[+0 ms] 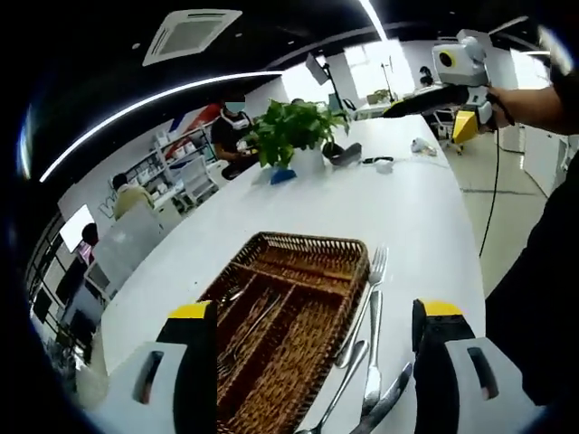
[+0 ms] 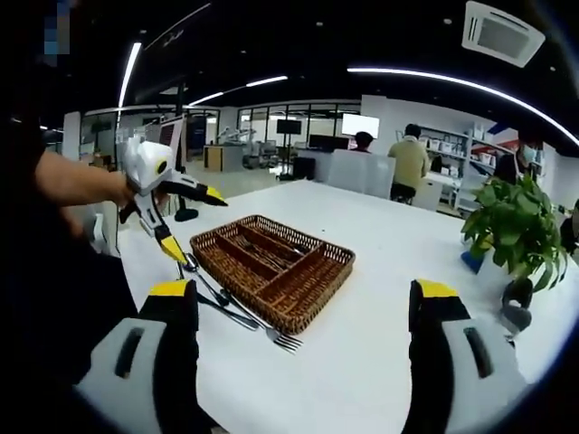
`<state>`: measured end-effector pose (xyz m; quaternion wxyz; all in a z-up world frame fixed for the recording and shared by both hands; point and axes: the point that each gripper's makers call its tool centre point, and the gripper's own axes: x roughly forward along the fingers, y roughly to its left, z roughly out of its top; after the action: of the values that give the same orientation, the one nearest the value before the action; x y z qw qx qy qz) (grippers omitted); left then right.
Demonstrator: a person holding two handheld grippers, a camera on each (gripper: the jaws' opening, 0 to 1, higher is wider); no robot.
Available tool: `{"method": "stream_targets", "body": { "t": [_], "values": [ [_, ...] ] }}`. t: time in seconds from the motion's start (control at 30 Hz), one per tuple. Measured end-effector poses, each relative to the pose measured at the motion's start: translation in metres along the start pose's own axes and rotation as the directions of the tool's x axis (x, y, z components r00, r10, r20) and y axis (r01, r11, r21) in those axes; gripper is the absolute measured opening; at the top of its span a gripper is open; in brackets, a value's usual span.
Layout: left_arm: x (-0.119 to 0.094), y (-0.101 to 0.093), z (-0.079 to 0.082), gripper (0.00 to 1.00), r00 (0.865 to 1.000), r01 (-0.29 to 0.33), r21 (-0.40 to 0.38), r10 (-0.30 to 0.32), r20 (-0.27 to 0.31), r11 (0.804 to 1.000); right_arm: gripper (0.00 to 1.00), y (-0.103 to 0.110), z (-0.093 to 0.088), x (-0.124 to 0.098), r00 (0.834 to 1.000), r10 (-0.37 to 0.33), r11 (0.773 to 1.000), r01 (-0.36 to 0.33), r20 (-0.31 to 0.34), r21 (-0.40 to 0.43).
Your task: Arrange the knives, forks, and spoons in their matching storage slots by inserting each utensil handle-first until every utensil is classified and aligned in the correct compartment
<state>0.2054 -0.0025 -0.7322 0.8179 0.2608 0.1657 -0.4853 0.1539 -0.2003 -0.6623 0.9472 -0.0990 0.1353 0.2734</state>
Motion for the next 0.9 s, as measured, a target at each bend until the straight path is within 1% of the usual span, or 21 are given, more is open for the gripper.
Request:
{"method": "stream_targets", "body": {
  "t": [0.03, 0.07, 0.1, 0.17, 0.2, 0.23, 0.27, 0.3, 0.37, 0.4, 0.43, 0.47, 0.5, 0.57, 0.6, 0.67, 0.73, 0.83, 0.87, 0.9],
  "values": [
    [0.007, -0.009, -0.003, 0.83, 1.0, 0.027, 0.009, -0.026, -0.016, 1.0, 1.0, -0.001, -0.001, 0.0, 1.0, 0.0, 1.0, 0.0, -0.002, 0.001],
    [0.01, -0.012, -0.003, 0.83, 0.999, 0.032, 0.011, -0.032, -0.014, 0.999, 1.0, -0.001, -0.001, -0.001, 1.0, -0.001, 1.0, 0.001, -0.003, 0.002],
    [0.014, -0.02, -0.006, 0.8, 0.998, 0.062, 0.006, -0.061, -0.026, 0.998, 1.0, -0.002, -0.002, -0.001, 1.0, -0.003, 1.0, 0.003, -0.004, 0.002],
    [0.018, -0.027, -0.009, 0.73, 0.995, 0.088, 0.008, -0.088, -0.038, 0.996, 1.0, -0.005, -0.003, -0.002, 1.0, -0.006, 1.0, 0.006, -0.006, 0.005],
    [0.02, -0.027, -0.009, 0.7, 0.996, 0.082, 0.006, -0.082, -0.035, 0.997, 1.0, -0.006, -0.003, -0.003, 1.0, -0.008, 1.0, 0.008, -0.007, 0.008],
    [0.022, -0.033, -0.012, 0.67, 0.993, 0.108, -0.009, -0.108, -0.045, 0.994, 1.0, -0.007, -0.004, -0.003, 1.0, -0.011, 1.0, 0.011, -0.008, 0.009],
    [0.023, -0.035, -0.012, 0.64, 0.992, 0.117, -0.012, -0.118, -0.045, 0.993, 0.99, -0.007, -0.004, -0.003, 1.0, -0.013, 1.0, 0.013, -0.01, 0.009],
    [0.025, -0.039, -0.014, 0.61, 0.99, 0.128, -0.014, -0.129, -0.049, 0.992, 0.99, -0.006, -0.004, -0.002, 1.0, -0.015, 1.0, 0.016, -0.013, 0.012],
    [0.029, -0.043, -0.017, 0.6, 0.989, 0.138, -0.011, -0.138, -0.056, 0.99, 0.99, -0.006, -0.003, -0.002, 1.0, -0.016, 1.0, 0.017, -0.01, 0.018],
    [0.031, -0.048, -0.019, 0.57, 0.984, 0.164, -0.023, -0.165, -0.068, 0.986, 0.98, -0.006, -0.004, -0.002, 1.0, -0.017, 1.0, 0.017, -0.011, 0.02],
    [0.033, -0.05, -0.021, 0.54, 0.982, 0.174, -0.028, -0.175, -0.073, 0.984, 0.98, -0.007, -0.005, -0.002, 1.0, -0.017, 1.0, 0.017, -0.013, 0.019],
    [0.035, -0.054, -0.023, 0.51, 0.977, 0.195, -0.034, -0.197, -0.083, 0.98, 0.98, -0.007, -0.006, -0.003, 1.0, -0.017, 1.0, 0.017, -0.014, 0.019],
    [0.037, -0.056, -0.024, 0.5, 0.976, 0.198, -0.035, -0.2, -0.084, 0.98, 0.98, -0.008, -0.007, -0.003, 1.0, -0.017, 1.0, 0.018, -0.013, 0.022],
    [0.042, -0.056, -0.028, 0.54, 0.978, 0.186, -0.042, -0.189, -0.089, 0.982, 0.97, -0.008, -0.008, -0.003, 1.0, -0.015, 1.0, 0.016, -0.013, 0.026],
    [0.046, -0.057, -0.032, 0.54, 0.977, 0.185, -0.065, -0.191, -0.099, 0.981, 0.97, -0.007, -0.009, -0.003, 1.0, -0.019, 0.999, 0.019, -0.011, 0.027],
    [0.051, -0.059, -0.037, 0.51, 0.975, 0.186, -0.077, -0.194, -0.109, 0.979, 0.97, -0.006, -0.011, -0.002, 1.0, -0.015, 0.999, 0.016, -0.011, 0.03],
    [0.058, -0.059, -0.041, 0.47, 0.976, 0.176, -0.058, -0.182, -0.119, 0.983, 0.96, -0.004, -0.013, -0.002, 1.0, -0.011, 0.999, 0.012, -0.014, 0.03],
    [0.066, -0.066, -0.049, 0.44, 0.967, 0.2, -0.091, -0.212, -0.144, 0.976, 0.96, -0.004, -0.017, -0.003, 1.0, -0.009, 1.0, 0.01, -0.021, 0.028],
    [0.069, -0.067, -0.05, 0.44, 0.966, 0.202, -0.089, -0.214, -0.144, 0.975, 0.96, -0.002, -0.016, -0.003, 1.0, -0.009, 0.999, 0.01, -0.021, 0.03],
    [0.072, -0.07, -0.054, 0.44, 0.963, 0.209, -0.096, -0.222, -0.155, 0.973, 0.95, -0.001, -0.016, -0.004, 1.0, -0.009, 0.999, 0.01, -0.022, 0.034]
  ]
}}
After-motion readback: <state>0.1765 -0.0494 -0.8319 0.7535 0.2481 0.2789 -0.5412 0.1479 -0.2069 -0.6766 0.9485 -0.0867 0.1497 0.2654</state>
